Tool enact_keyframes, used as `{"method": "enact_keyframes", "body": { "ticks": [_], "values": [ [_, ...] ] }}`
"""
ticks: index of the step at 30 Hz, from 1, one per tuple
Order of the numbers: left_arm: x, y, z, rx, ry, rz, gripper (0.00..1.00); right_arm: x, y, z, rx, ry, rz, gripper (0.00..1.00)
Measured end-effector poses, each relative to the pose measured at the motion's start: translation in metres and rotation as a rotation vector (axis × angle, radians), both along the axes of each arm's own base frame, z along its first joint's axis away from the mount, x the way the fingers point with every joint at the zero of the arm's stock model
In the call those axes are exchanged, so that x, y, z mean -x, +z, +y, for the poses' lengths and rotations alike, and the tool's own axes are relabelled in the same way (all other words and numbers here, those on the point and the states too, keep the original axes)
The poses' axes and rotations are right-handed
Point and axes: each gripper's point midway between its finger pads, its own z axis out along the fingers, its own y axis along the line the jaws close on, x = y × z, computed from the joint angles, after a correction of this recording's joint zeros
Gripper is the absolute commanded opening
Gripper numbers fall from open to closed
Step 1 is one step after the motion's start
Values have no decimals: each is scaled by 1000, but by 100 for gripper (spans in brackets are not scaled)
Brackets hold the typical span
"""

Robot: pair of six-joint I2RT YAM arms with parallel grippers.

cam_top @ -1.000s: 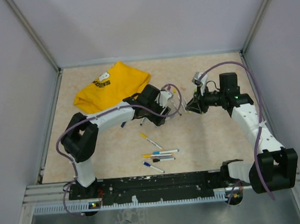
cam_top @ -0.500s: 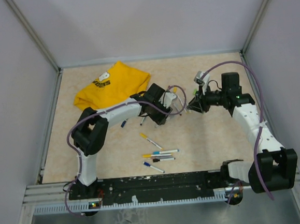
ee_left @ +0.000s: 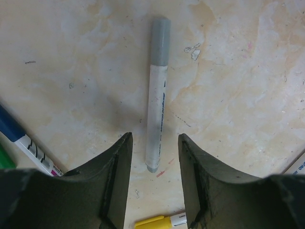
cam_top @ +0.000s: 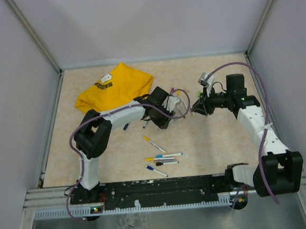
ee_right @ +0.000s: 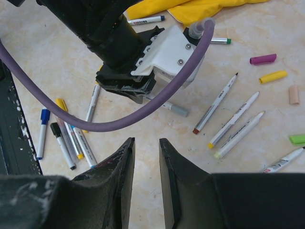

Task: Open the pen caps
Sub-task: Pick up the pen from the center of the board.

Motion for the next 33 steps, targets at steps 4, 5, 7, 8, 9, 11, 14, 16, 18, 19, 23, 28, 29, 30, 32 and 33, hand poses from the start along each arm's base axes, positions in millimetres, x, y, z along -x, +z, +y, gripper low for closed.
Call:
{"method": "enact_keyframes", "body": {
  "ticks": [4, 5, 7, 8, 9, 11, 14, 16, 18, 19, 23, 28, 29, 30, 32, 33],
  "values": [
    [3, -2, 1, -14, 7, -3, 46, 0, -1, 0, -1, 1, 6, 28],
    [3, -3, 1, -18, 9, -3, 45, 0, -2, 0, -2, 2, 7, 28],
    [5, -4, 1, -25, 12, -1, 42, 0, -2, 1, -3, 3, 10, 28],
    [6, -5, 2, -29, 12, 1, 41, 0, -2, 1, -3, 3, 11, 28],
    [7, -5, 2, -32, 12, 2, 40, 0, -2, 1, -3, 3, 12, 28],
    [7, -6, 3, -38, 14, 4, 39, 0, -3, 1, -4, 5, 12, 28],
    [7, -8, 5, -49, 19, 4, 39, 0, -3, 1, -6, 7, 15, 28],
    [8, -10, 6, -53, 20, 4, 38, 0, -3, 2, -9, 9, 17, 27],
    [8, -10, 6, -56, 20, 1, 36, 1, -2, 2, -14, 14, 17, 28],
    [8, -10, 6, -57, 21, -1, 34, 1, -2, 3, -17, 17, 17, 28],
    [6, -11, 7, -61, 28, -9, 23, 2, -1, 4, -25, 22, 20, 28],
    [6, -12, 6, -48, 41, -18, 14, 3, 2, 6, -44, 29, 27, 27],
    [6, -12, 7, -43, 45, -21, 11, 3, 3, 6, -49, 29, 29, 27],
    [7, -12, 7, -37, 47, -25, 9, 4, 3, 7, -54, 31, 28, 28],
    [8, -11, 7, -24, 50, -33, 6, 4, 5, 8, -66, 35, 31, 27],
    [9, -11, 8, -19, 52, -36, 4, 4, 6, 9, -73, 38, 32, 27]
  ]
}}
